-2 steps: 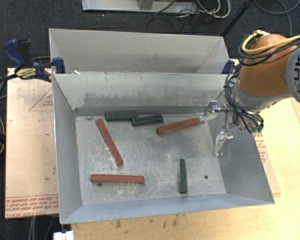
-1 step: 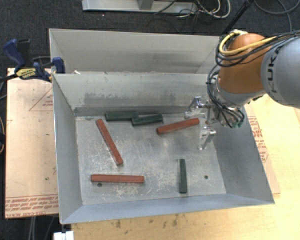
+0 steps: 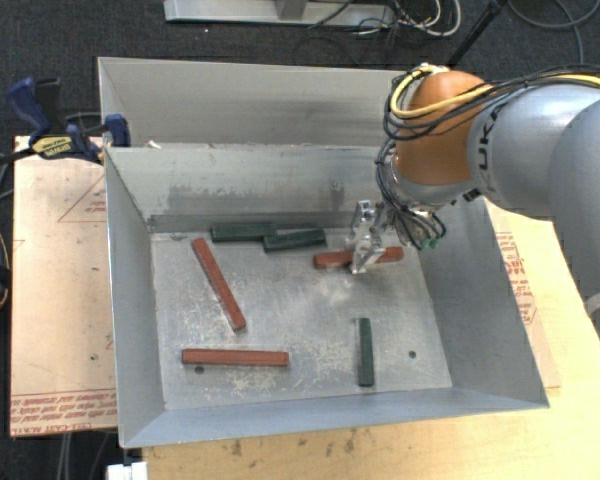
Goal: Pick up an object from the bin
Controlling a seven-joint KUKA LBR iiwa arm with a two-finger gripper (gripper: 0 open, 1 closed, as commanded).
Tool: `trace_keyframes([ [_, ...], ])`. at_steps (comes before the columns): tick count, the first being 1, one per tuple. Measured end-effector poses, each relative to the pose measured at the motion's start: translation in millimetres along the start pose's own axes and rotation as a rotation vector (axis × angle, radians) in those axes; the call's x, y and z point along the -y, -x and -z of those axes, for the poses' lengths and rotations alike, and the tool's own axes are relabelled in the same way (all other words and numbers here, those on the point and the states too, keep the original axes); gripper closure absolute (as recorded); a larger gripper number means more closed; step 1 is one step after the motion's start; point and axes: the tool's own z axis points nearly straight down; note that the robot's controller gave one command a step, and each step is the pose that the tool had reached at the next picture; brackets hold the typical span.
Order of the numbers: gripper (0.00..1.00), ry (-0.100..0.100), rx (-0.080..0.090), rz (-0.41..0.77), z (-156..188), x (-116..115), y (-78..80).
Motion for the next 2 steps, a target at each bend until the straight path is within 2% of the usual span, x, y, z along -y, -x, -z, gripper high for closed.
trace_keyframes([
  [1, 1.0, 0.0, 0.0, 0.0, 0.0, 0.0, 0.0],
  [2, 1.0, 0.001, -0.013, 0.028, 120.4, -6.2, 1.8],
])
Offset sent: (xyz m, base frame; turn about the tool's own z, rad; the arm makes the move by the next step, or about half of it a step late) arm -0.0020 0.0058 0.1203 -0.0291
